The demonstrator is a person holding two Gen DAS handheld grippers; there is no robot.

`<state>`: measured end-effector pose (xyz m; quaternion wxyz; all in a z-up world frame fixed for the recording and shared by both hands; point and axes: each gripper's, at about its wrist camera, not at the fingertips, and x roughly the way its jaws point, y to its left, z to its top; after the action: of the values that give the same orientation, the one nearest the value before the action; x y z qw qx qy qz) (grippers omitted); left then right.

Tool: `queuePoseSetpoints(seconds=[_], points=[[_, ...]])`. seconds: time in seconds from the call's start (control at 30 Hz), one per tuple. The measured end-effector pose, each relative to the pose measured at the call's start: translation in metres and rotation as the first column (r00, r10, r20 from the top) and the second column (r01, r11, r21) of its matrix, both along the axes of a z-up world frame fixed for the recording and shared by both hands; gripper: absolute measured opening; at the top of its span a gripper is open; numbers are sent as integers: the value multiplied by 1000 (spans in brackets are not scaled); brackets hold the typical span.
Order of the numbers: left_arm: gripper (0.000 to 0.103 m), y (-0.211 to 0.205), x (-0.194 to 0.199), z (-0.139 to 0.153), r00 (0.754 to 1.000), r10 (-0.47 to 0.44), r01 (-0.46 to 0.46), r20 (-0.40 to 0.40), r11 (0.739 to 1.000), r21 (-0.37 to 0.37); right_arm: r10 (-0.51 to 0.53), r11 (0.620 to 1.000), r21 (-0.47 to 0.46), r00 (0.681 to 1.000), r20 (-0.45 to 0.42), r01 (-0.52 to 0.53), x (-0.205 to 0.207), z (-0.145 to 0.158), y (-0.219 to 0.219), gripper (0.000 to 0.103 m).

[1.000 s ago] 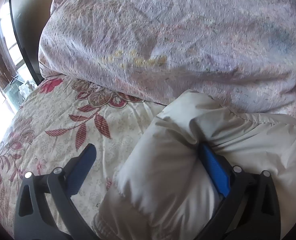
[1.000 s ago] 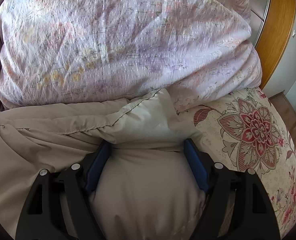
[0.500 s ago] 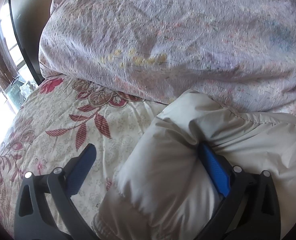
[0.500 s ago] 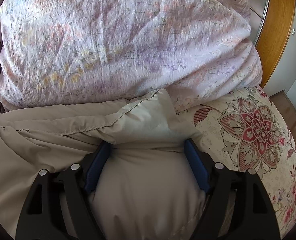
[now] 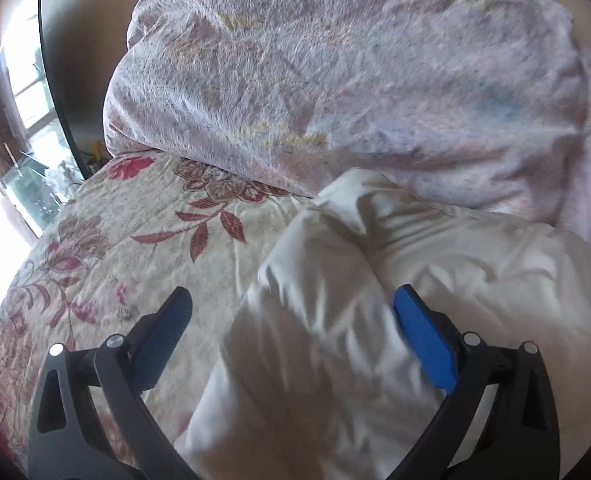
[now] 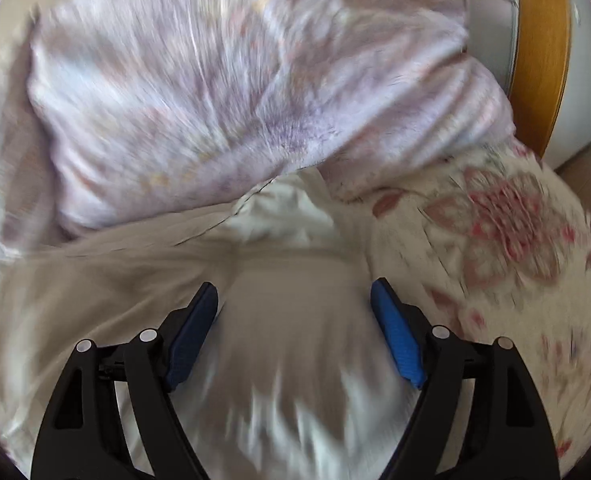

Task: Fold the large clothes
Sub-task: 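Grasp the folded jacket edge with the left gripper while the right gripper grasps it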

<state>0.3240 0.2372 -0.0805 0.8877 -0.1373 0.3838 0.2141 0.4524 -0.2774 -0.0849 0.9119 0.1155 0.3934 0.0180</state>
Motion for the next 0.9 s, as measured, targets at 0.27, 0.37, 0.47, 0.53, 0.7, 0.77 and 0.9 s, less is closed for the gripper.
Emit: queuePoseSetpoints(seconds=[0.27,0.37,0.47,0.53,0.7,0.77,0.9], points=[[100,-16,-116,27,982,-109,134,153,977,-167,-23,973,231,999,-44,32,-127,22,-52,80],[100,-15,-142,21,983,-95,130,156,964,-231,-5,943,330,994,-111,41,-148,6,-64,80],[93,-11,-151,9,988,-82,117,131,951,-286,28,917,396,986,-164,40,-153,-12,-65,80],[89,-12,-153,-1,990,-77,111,118,942,-318,46,901,432,982,-184,39,-151,-21,-62,80],[84,-15,-140,-24,994,-62,93,90,913,-398,62,857,510,969,-240,71,-143,-44,-55,76],[81,-14,-134,-31,995,-46,80,88,895,-439,49,843,532,973,-226,81,-142,-48,-54,75],[69,-8,-122,-48,996,-21,67,90,836,-545,50,814,576,978,-204,79,-137,-53,-51,70]])
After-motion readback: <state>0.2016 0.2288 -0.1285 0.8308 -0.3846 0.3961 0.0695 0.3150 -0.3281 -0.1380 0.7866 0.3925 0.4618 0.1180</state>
